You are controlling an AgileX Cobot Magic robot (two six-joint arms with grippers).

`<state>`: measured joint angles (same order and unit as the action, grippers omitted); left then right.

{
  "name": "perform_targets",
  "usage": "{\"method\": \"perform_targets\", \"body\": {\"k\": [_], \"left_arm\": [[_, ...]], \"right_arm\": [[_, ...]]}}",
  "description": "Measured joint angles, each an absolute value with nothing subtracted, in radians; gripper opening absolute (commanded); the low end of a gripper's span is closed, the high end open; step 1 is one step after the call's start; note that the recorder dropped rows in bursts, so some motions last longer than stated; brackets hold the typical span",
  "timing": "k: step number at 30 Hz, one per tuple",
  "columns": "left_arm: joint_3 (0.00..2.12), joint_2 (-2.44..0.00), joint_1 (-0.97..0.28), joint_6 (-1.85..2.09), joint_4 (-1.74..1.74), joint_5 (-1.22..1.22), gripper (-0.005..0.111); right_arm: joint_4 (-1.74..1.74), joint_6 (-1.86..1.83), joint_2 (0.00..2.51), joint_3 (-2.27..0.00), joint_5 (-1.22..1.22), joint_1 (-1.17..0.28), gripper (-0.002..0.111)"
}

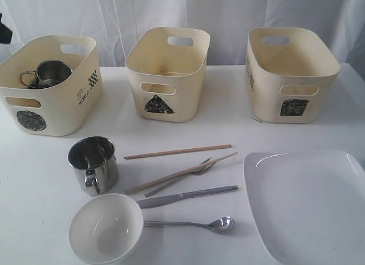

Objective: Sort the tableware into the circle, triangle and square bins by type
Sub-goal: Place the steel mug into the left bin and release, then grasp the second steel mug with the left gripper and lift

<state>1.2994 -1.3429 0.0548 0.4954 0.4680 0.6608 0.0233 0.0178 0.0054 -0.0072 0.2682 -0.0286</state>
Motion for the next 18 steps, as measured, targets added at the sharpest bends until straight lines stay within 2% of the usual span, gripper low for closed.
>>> {"method": "perform_targets", "body": {"k": [3, 8, 18], "left_arm": [[1.134, -1.258, 0.055, 0.534, 0.501, 0.619, 0.038], [0.951, -1.221, 0.04, 0.569, 0.569, 0.563, 0.057], [0.836, -1.298, -0.119, 0.602, 0.616, 0.412, 0.058]], "right_arm": [[0.023, 0.018, 0.005, -0.007, 0.268, -0.029, 0.0], [0.023, 0.018, 0.005, -0.007, 0.268, -0.029, 0.0], [0.023, 0.018, 0.005, -0.007, 0.268, -0.029, 0.0]]}}
